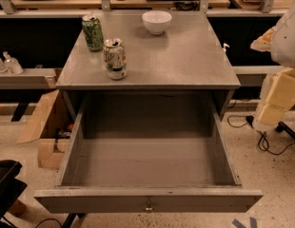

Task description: Place 7up can into top drawer

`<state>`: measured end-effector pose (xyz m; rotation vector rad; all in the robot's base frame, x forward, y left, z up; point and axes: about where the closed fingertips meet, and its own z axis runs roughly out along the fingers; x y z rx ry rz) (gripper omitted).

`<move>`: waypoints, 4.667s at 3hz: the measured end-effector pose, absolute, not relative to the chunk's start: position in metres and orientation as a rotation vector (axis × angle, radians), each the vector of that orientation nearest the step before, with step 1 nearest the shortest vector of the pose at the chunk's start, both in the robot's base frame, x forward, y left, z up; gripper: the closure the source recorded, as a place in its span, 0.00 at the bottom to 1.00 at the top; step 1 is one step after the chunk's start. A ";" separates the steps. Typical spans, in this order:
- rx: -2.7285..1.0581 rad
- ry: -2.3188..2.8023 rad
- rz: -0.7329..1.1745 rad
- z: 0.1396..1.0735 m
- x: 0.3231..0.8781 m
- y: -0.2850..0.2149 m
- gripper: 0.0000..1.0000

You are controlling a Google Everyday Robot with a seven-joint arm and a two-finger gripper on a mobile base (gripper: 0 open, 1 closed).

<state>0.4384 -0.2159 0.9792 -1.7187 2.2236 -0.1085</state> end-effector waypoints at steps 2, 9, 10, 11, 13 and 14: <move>-1.684 2.159 -0.097 0.982 0.453 -0.215 0.00; -1.113 1.526 0.517 0.953 0.650 -0.054 0.00; -1.101 1.531 0.573 0.911 0.673 -0.026 0.00; -1.089 1.523 0.626 0.885 0.691 0.000 0.00; -1.067 1.466 0.765 0.874 0.720 0.068 0.04; -1.070 1.410 0.819 0.885 0.722 0.094 0.22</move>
Offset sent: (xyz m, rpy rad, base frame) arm 0.0405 0.0012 0.0051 0.1342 -0.1328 0.0350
